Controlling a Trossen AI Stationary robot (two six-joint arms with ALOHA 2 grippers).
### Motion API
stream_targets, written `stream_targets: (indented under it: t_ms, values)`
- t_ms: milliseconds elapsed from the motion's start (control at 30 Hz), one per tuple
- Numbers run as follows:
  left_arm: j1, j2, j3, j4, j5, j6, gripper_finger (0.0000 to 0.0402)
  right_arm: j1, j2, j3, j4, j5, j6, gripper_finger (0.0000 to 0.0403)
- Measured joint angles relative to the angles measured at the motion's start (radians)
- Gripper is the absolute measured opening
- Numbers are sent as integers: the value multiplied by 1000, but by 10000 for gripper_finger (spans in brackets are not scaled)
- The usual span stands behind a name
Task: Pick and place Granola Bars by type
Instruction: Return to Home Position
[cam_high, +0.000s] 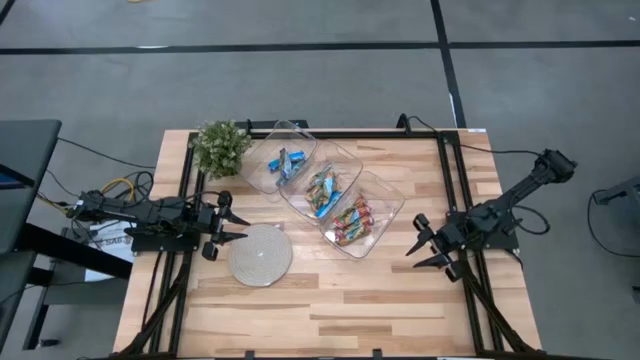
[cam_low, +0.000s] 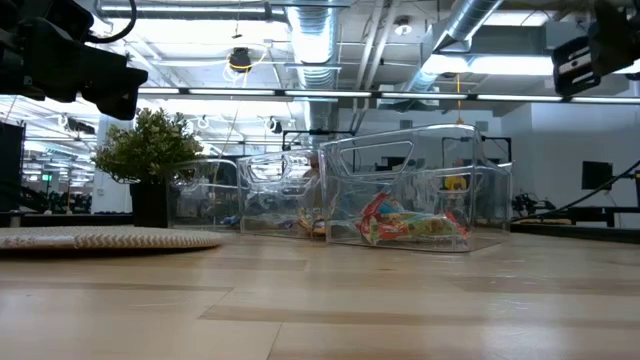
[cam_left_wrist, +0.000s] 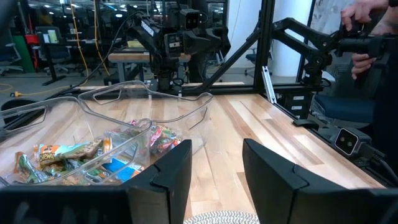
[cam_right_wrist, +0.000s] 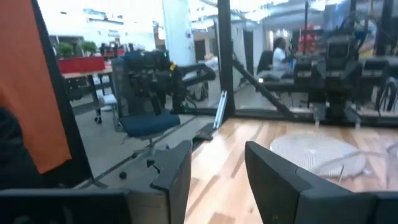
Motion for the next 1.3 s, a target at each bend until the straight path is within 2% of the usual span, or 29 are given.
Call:
stream_targets:
  t_ms: [233, 533, 633, 833, 1300]
  values:
    - [0, 0, 0, 0, 0, 0, 138, -60, -105, -1, -79, -2, -49, 143]
    - [0, 0, 0, 0, 0, 0, 138, -104, -349, -1, -443, -3, -14, 140]
    - [0, 0, 0, 0, 0, 0, 138, -114, -413, -1, -471, -26, -21, 141]
    - [0, 0, 0, 0, 0, 0, 138, -158, -425, -1, -484, -79, -40, 138]
    - [0, 0, 0, 0, 0, 0, 138, -216, -424, -2, -486, -81, -7, 137]
